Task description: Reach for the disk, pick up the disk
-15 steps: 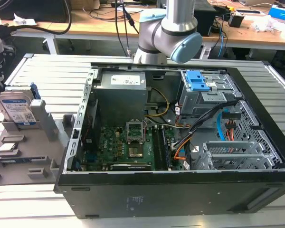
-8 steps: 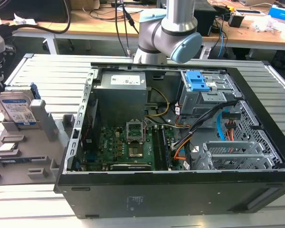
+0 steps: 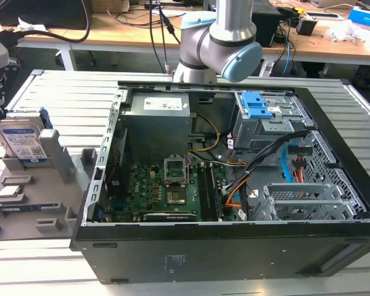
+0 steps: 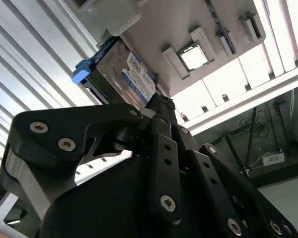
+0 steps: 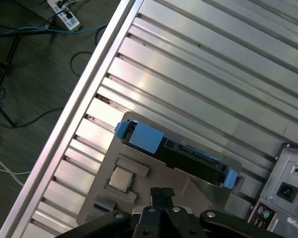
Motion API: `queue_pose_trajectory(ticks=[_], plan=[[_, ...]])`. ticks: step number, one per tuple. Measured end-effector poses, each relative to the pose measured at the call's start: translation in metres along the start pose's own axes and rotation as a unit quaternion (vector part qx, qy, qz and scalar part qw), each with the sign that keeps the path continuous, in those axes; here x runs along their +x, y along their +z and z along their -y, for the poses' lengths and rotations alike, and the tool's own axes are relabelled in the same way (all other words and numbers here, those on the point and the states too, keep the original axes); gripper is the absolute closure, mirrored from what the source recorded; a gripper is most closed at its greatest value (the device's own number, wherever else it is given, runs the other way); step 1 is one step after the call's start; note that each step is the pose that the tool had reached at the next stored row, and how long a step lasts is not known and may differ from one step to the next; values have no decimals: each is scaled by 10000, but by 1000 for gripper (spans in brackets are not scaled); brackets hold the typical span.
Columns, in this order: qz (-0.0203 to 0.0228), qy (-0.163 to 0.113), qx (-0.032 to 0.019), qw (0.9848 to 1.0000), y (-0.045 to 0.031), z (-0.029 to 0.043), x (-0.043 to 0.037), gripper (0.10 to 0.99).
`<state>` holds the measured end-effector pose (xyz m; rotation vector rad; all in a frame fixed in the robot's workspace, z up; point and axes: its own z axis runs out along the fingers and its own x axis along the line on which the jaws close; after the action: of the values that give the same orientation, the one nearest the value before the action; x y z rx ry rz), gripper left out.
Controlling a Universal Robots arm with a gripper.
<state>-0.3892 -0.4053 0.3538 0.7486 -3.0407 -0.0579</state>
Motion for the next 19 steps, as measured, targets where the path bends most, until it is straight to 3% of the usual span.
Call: queue_pose_trajectory(ticks=[12, 19], plan=[[-16, -412, 0, 9992, 0, 0, 0, 980], [-27, -701, 0, 9975, 0, 0, 0, 980]])
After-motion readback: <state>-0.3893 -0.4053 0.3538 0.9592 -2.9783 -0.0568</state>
